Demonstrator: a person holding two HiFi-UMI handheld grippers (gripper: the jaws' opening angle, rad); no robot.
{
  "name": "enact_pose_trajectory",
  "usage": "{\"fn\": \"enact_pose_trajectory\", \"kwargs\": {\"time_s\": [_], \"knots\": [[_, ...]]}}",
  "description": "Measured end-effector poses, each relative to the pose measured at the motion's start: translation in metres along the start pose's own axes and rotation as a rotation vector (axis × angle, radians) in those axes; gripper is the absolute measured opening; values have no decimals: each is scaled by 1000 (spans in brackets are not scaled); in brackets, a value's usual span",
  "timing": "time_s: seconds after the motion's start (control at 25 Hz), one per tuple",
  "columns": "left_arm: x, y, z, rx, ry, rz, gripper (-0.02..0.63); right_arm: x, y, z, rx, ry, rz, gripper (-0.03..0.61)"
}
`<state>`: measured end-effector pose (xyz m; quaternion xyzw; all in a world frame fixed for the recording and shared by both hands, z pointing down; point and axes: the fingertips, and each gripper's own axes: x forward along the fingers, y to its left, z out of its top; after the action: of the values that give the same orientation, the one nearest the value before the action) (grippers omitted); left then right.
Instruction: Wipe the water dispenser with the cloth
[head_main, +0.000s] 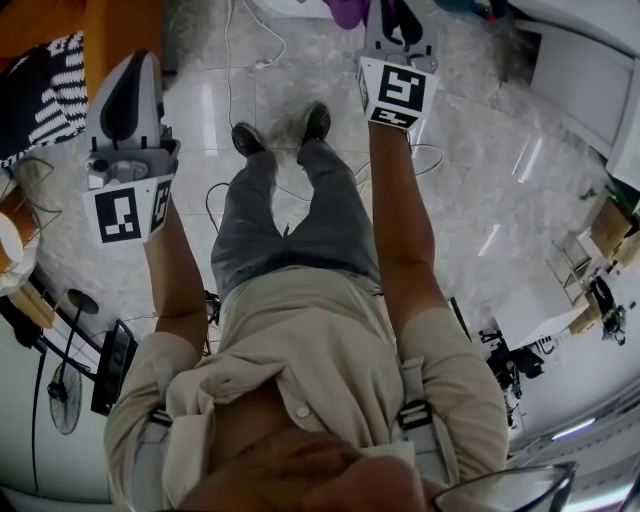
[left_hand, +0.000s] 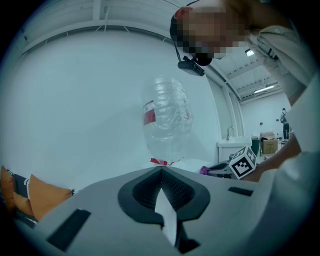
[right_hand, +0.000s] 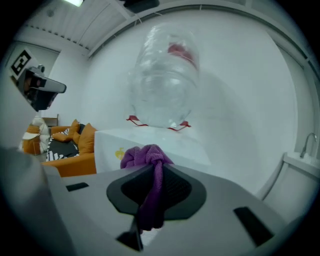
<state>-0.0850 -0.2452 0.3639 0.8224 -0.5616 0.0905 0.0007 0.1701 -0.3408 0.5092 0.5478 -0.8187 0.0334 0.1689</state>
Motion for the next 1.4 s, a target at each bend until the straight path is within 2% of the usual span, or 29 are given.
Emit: {"fn": "enact_pose_trajectory", "kwargs": {"time_s": [0.16,0.36,0.56,0.64,0.72,0.8,0.96,1.16,1.4], "knots": [[-3,-1,15,3,-9,-4,15,-9,-42,-14,63,74,-85,69],[-13,6,40,13,-20,5,15,-14,-67,-19,124,158,-167,67],[-24,17,56,16,-35,25,15,-10,-64,-16,184,213,-208,61],[-34,20,54,53,-18,22,15,-7,-52,-17,193,224,-186,61],[-50,23,48,126,15,5,15,-2,-37,-13,194,228,-153,61],[-62,31,42,154,44,-2,15,3,-18,-3,182,223,-123,61],[-87,58,35,100,94,10,15,14,27,16,161,229,-53,61],[-135,90,50,114,146,66,15,28,88,49,125,215,118,61],[-178,107,71,74,144,89,15,-5,110,97,72,175,161,61]]}}
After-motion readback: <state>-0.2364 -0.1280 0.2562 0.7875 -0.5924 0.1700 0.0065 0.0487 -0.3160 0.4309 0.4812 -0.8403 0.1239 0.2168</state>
